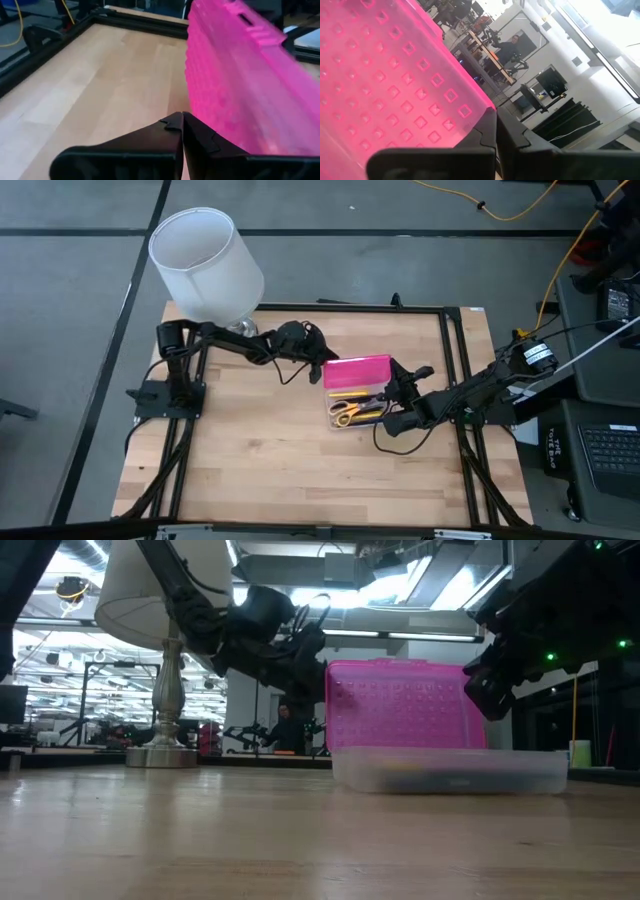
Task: Pick & place school supplies into a supply box
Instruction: Close the pink supply box
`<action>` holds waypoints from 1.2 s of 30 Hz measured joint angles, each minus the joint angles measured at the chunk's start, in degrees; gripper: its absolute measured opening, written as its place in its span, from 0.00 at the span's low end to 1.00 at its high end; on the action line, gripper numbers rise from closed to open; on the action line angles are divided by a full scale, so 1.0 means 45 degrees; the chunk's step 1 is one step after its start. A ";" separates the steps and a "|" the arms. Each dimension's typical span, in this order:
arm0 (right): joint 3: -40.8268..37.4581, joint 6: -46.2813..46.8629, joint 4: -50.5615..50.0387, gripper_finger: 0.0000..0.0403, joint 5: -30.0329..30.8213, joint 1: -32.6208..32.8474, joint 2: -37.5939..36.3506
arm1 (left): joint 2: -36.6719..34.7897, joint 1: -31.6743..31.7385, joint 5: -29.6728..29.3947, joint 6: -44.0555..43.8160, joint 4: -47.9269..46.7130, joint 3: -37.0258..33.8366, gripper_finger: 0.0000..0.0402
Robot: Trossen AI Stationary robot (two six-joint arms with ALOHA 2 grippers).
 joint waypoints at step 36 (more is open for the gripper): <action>0.0000 -0.0338 0.0340 0.00 0.0015 0.0461 0.0000 | 0.0265 0.0254 0.2905 0.2103 -0.0216 0.0468 0.00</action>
